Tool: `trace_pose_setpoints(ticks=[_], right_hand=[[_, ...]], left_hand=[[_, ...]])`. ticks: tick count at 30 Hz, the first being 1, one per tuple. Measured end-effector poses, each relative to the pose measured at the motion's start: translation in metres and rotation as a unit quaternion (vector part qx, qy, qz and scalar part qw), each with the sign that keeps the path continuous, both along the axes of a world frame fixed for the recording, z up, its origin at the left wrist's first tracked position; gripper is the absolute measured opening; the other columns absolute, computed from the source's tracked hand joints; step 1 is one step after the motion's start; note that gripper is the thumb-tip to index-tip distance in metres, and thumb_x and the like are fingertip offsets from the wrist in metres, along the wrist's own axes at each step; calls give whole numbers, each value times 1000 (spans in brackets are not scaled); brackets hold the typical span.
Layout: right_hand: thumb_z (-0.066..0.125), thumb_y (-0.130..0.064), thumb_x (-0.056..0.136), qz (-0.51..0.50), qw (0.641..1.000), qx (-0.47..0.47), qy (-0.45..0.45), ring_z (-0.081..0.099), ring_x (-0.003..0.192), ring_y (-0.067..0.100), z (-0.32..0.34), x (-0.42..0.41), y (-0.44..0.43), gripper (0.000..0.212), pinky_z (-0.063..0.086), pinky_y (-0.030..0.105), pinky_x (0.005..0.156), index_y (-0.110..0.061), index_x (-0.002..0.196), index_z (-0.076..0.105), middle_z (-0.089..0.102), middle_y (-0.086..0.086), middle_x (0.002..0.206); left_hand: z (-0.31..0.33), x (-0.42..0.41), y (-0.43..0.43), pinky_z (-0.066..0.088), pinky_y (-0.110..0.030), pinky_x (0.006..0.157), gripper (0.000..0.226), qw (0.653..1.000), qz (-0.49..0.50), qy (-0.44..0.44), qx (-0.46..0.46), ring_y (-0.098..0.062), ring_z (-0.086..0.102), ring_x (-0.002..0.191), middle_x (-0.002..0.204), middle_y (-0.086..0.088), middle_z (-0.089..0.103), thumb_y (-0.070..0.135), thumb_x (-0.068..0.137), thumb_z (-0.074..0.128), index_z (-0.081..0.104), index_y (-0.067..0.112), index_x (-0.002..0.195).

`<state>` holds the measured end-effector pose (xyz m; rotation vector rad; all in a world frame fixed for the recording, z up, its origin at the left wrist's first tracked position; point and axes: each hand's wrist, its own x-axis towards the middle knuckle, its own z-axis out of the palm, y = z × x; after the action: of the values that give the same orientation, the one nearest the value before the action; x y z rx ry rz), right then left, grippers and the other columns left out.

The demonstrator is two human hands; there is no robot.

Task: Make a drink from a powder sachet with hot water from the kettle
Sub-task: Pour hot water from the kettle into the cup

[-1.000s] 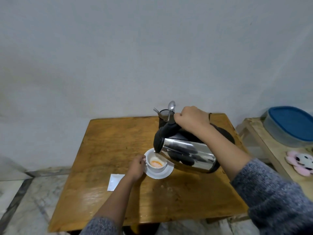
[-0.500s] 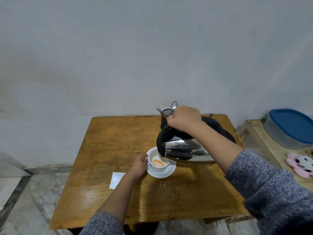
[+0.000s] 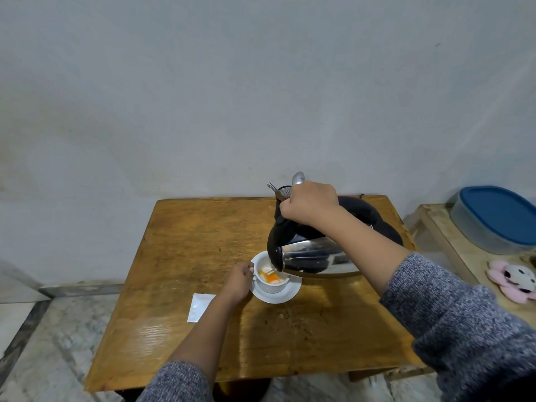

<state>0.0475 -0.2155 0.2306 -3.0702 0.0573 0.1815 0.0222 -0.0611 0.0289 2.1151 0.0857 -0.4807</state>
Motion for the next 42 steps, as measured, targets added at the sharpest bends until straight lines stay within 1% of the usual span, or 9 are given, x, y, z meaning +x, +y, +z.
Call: trace_pose_setpoints(ticks=[4, 6, 8, 14, 19, 27, 33, 37, 42], right_hand=[[41, -23, 87, 9, 1000, -5, -3, 40, 82, 22, 4, -2, 3, 29, 35, 30, 68, -7, 110, 49, 60, 14, 108], [41, -23, 87, 9, 1000, -10, -5, 40, 82, 22, 5, -3, 4, 16, 35, 30, 68, -10, 97, 43, 60, 14, 108], [41, -23, 87, 8, 1000, -13, -6, 43, 80, 24, 5, -2, 4, 14, 35, 30, 68, -10, 91, 37, 59, 15, 110], [39, -23, 87, 11, 1000, -24, -6, 47, 76, 25, 6, -1, 2, 25, 35, 30, 66, -9, 104, 49, 58, 14, 110], [39, -23, 87, 16, 999, -29, -10, 46, 76, 25, 9, -2, 2, 13, 35, 30, 66, -11, 90, 37, 59, 13, 108], [40, -22, 89, 41, 998, -46, -22, 38, 83, 21, 17, -6, 2, 12, 37, 31, 69, -10, 92, 40, 62, 11, 107], [40, -22, 89, 46, 997, -48, -26, 39, 83, 22, 19, -7, 3, 21, 37, 31, 70, -8, 101, 50, 62, 11, 107], [40, -21, 89, 48, 997, -53, -30, 41, 83, 23, 19, -8, 5, 12, 36, 30, 70, -10, 93, 43, 63, 11, 108], [41, -23, 90, 56, 996, -56, -37, 45, 86, 25, 21, -7, 5, 14, 37, 30, 71, -9, 88, 37, 63, 11, 109]], left_hand=[[-1, 0, 1, 39, -28, 80, 33, 1000, 2, 2, -3, -19, 52, 98, 120, -13, 61, 16, 98, 34, 56, 10, 122], [-1, 1, 1, 40, -28, 80, 33, 1000, 2, 3, -2, -19, 52, 97, 120, -14, 61, 16, 98, 34, 56, 10, 122], [-1, 1, 1, 39, -28, 79, 34, 1000, 3, 5, -3, -19, 52, 96, 120, -14, 61, 16, 98, 34, 56, 10, 122], [-3, 1, 1, 40, -29, 81, 34, 1000, 4, 6, 0, -20, 53, 100, 122, -13, 61, 16, 98, 34, 56, 11, 123], [-3, 2, 0, 41, -28, 82, 34, 1000, 6, 8, 0, -20, 53, 101, 123, -13, 61, 16, 98, 35, 56, 10, 124], [-4, 4, 1, 44, -32, 87, 34, 1000, 3, 18, 17, -28, 56, 111, 124, -13, 61, 17, 98, 36, 57, 11, 124], [-4, 5, 1, 46, -37, 93, 34, 1000, 3, 17, 16, -29, 57, 111, 124, -14, 61, 16, 97, 37, 57, 10, 124], [-4, 5, 1, 47, -36, 89, 34, 1000, 4, 20, 11, -30, 57, 110, 124, -16, 61, 16, 97, 37, 57, 9, 123], [-4, 5, -1, 43, -30, 84, 34, 1000, 1, 17, 15, -28, 56, 112, 126, -13, 60, 16, 97, 38, 56, 9, 126]])
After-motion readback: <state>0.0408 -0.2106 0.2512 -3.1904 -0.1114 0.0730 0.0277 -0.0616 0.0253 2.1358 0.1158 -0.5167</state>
